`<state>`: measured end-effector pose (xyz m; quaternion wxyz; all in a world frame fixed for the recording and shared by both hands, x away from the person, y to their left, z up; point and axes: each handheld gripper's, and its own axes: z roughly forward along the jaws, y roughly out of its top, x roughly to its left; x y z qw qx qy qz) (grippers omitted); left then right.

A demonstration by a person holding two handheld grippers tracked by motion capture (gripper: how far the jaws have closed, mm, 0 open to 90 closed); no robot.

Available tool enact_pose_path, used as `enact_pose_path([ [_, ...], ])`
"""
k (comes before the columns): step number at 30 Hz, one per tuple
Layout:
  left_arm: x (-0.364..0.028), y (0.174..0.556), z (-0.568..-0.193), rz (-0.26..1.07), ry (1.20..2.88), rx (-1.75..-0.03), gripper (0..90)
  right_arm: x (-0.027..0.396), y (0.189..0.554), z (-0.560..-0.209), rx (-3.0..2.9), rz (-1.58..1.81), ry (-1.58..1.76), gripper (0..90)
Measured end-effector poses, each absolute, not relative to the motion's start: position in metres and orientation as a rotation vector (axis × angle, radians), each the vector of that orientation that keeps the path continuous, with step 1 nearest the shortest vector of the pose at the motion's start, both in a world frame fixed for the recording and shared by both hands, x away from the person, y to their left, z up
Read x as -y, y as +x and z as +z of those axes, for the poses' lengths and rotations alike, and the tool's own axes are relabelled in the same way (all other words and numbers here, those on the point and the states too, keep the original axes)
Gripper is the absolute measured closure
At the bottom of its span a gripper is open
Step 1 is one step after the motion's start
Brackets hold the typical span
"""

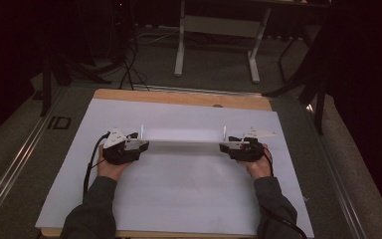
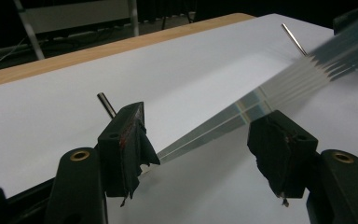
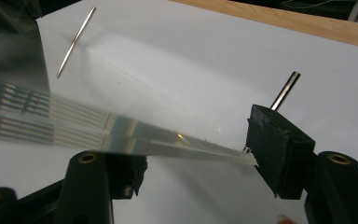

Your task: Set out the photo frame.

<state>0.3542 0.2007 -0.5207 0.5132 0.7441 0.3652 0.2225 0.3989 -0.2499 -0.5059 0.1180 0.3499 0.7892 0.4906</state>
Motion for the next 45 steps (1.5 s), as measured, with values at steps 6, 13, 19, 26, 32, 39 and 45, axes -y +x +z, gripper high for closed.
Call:
enact_pose_path([
  [6,-0.2,0.355,-0.52,0.556,1.74,-0.879,43.5,0.25,0.402,-0.505,-2.275,1.478,1.076,38.3],
  [13,-0.198,0.36,-0.518,0.577,1.723,-0.898,43.5,0.246,0.403,-0.501,-2.23,1.441,1.056,41.8],
  [19,-0.195,0.366,-0.517,0.586,1.733,-0.908,42.0,0.244,0.404,-0.5,-2.202,1.439,1.068,42.9],
  [26,-0.191,0.372,-0.514,0.624,1.746,-0.928,42.0,0.241,0.405,-0.501,-2.127,1.438,1.085,44.1],
  [32,-0.188,0.38,-0.512,0.624,1.748,-0.953,41.1,0.236,0.408,-0.498,-2.106,1.378,1.065,47.0],
  [39,-0.183,0.388,-0.509,0.642,1.762,-0.97,40.2,0.23,0.412,-0.495,-2.109,1.3,1.032,48.8],
  [45,-0.181,0.395,-0.507,0.652,1.777,-0.985,40.0,0.23,0.42,-0.494,-2.114,1.291,1.031,50.4],
])
